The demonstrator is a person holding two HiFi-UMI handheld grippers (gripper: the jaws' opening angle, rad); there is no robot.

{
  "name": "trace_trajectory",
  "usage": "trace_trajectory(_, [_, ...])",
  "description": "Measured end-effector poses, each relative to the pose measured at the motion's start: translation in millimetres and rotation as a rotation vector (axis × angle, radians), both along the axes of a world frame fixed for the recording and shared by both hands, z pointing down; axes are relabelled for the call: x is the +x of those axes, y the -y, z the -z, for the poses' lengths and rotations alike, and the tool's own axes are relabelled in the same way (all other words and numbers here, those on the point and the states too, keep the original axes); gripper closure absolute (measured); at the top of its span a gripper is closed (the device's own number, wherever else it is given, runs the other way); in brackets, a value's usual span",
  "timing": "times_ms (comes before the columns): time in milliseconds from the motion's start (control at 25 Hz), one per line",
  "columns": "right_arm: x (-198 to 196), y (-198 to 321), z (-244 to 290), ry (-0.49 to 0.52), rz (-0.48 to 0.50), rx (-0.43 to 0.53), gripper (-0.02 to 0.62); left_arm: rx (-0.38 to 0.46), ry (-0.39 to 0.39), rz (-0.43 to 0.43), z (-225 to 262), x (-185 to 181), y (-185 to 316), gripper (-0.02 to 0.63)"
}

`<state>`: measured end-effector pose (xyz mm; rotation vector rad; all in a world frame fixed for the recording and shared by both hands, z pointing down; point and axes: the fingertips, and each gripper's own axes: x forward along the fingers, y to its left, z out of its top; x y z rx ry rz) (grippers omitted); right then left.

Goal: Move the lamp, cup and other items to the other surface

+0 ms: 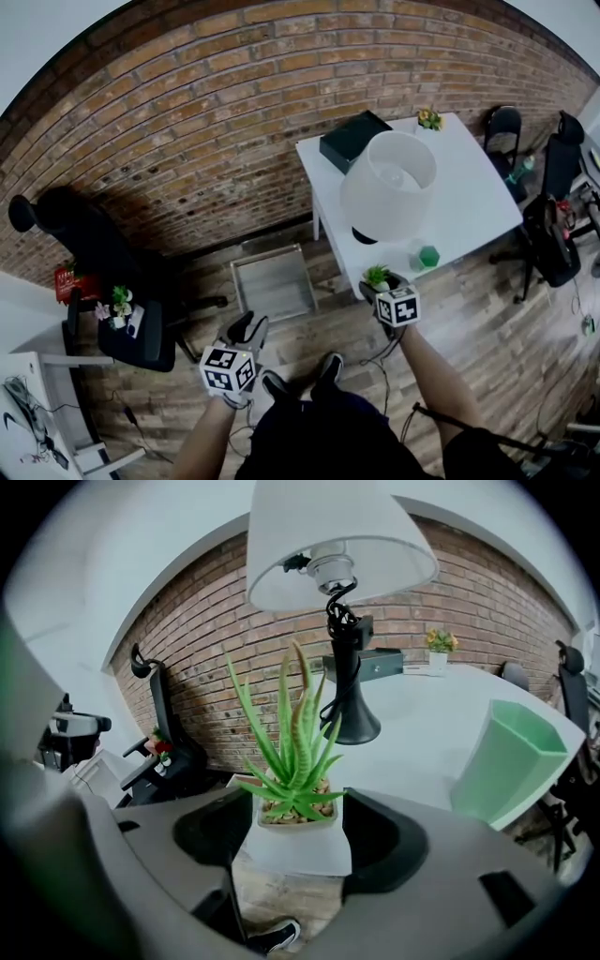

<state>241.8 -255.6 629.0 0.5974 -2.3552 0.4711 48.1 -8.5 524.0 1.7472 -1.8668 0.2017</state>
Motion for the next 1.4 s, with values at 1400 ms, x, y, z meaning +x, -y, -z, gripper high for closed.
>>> trace_trajectory(1400, [-134.1, -167.9, 319.4, 0.515, 0.139, 0.432, 0.412, 0.450, 0.132, -0.032, 231.1, -67.5, -46.6, 0.479])
